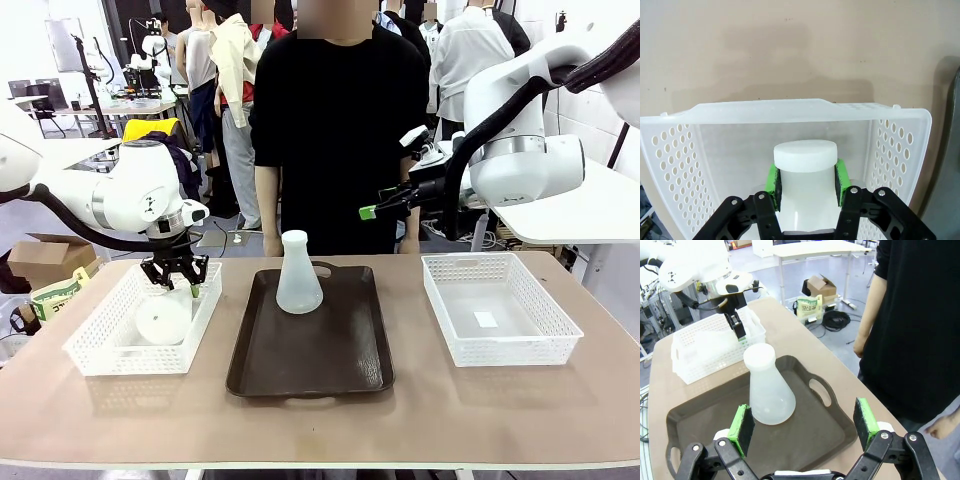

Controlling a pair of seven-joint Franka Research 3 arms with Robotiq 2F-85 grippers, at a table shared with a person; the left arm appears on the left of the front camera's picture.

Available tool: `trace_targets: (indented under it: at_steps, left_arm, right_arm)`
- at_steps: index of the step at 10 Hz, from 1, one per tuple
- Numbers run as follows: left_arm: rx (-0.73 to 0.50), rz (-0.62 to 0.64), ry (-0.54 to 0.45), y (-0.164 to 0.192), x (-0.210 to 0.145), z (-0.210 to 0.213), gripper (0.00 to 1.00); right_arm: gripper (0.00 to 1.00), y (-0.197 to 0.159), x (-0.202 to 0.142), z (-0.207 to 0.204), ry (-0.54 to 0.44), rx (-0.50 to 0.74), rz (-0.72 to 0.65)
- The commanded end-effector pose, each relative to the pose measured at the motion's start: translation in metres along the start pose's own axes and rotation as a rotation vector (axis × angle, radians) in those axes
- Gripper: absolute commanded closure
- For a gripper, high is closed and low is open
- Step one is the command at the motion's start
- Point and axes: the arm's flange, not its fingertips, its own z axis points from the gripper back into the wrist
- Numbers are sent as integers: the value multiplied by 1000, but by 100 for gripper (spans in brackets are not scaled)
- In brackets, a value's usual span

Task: Prepare the laboratory tools.
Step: Place the picked Big flask upright in the Handle tray as directed by the person.

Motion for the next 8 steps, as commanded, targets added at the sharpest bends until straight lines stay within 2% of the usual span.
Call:
trace_targets:
  at_steps: [1,8]
  left_arm:
    - [-4,-1,-10,0,0,0,100]
    - [0,0,0,0,0,0,100]
  right_arm:
    - [0,-3,2,-3,13,7,0]
    - [0,-3,2,-3,13,7,0]
